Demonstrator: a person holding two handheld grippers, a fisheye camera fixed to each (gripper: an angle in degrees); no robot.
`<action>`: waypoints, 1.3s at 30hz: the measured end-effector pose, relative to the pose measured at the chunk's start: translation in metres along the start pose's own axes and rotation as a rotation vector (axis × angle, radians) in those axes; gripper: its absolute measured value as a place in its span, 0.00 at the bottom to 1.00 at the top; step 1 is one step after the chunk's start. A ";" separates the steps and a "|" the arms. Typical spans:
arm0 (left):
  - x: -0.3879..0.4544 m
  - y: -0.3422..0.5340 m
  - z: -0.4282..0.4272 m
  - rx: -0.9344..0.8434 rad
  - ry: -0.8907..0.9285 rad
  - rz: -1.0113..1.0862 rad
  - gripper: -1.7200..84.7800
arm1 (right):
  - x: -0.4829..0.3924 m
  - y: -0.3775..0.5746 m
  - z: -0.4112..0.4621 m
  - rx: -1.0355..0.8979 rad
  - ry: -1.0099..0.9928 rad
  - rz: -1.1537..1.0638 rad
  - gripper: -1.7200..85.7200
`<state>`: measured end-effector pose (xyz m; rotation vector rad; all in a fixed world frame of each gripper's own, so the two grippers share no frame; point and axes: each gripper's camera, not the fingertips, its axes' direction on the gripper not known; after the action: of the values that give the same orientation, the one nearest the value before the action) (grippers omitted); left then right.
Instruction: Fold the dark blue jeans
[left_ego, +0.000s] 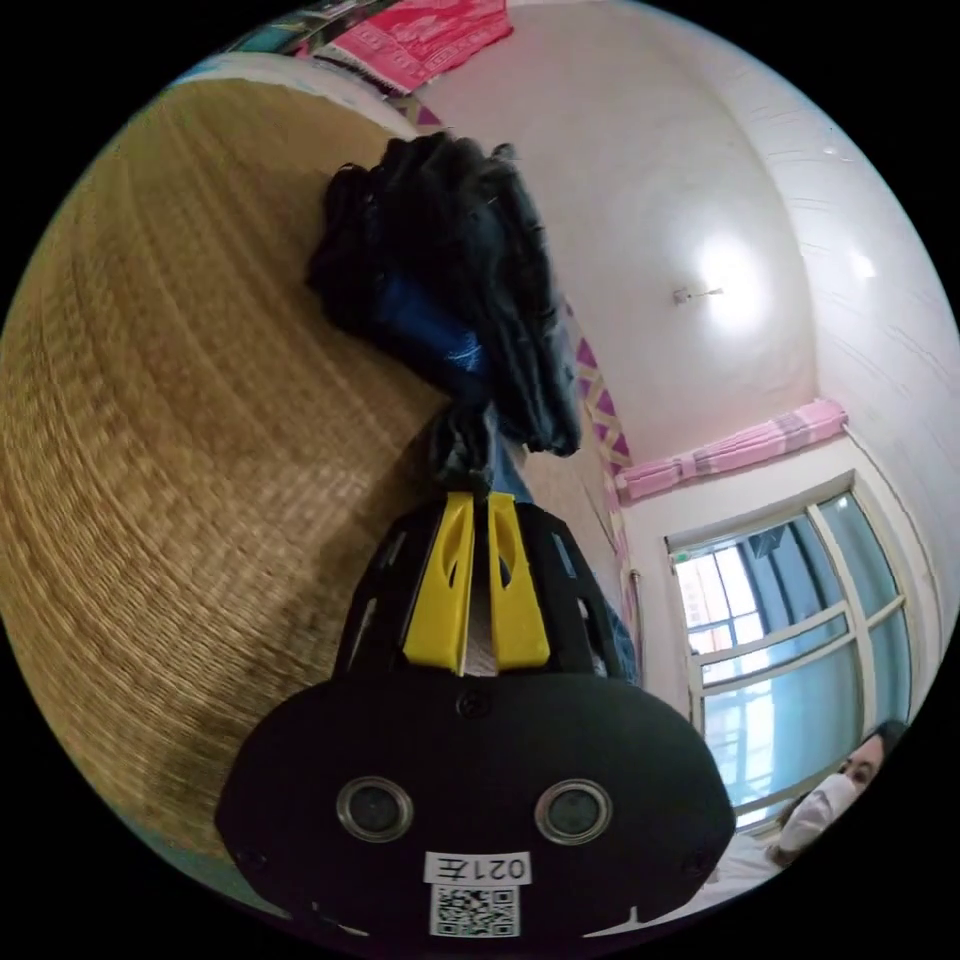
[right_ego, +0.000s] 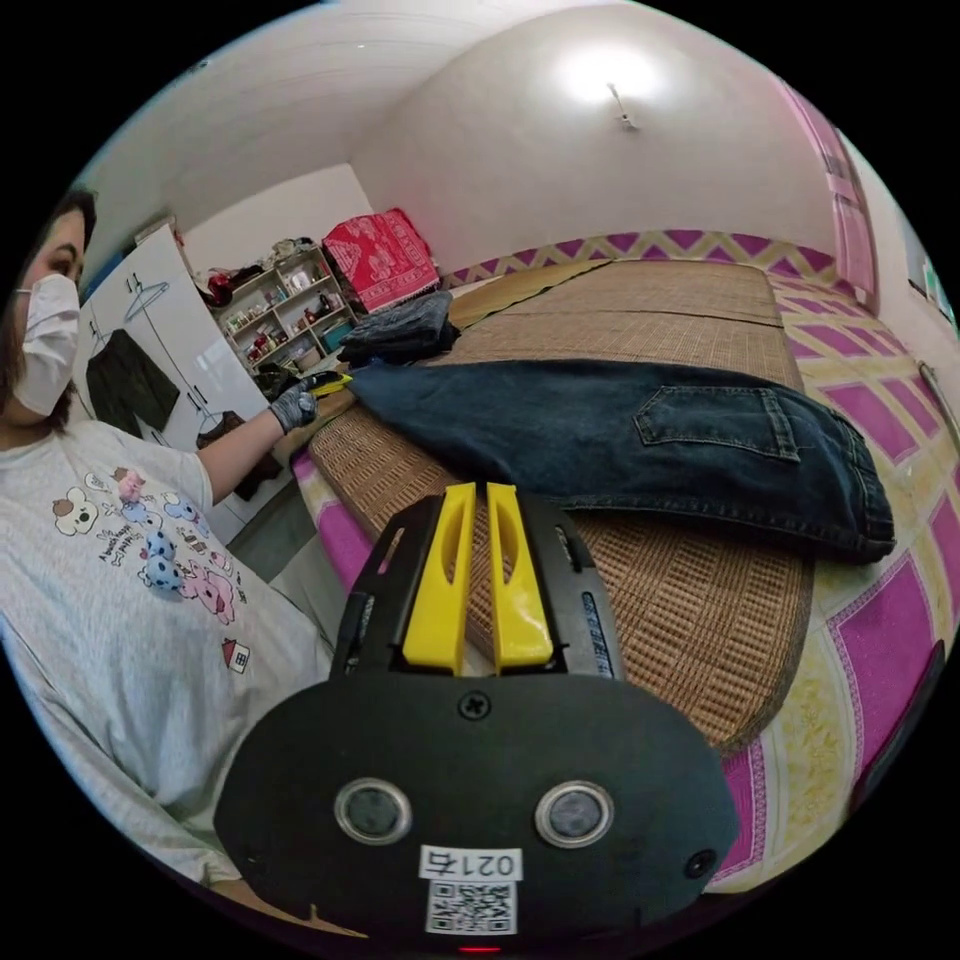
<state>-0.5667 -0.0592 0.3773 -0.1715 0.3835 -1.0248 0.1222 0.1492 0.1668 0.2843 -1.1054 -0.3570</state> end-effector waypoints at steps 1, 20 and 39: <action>0.015 0.004 0.001 0.006 -0.001 0.041 0.01 | 0.006 0.006 -0.008 0.016 -0.004 0.013 0.02; 0.318 0.377 0.389 -0.576 0.030 0.710 0.01 | 0.071 0.096 -0.092 0.139 0.023 0.134 0.02; 0.316 0.494 0.402 -0.513 0.346 0.903 0.08 | 0.305 0.097 -0.144 0.410 -0.014 0.948 0.18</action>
<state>0.1288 -0.0921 0.5182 -0.2469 0.9339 -0.0403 0.3887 0.1173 0.3927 0.0902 -1.1981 0.7167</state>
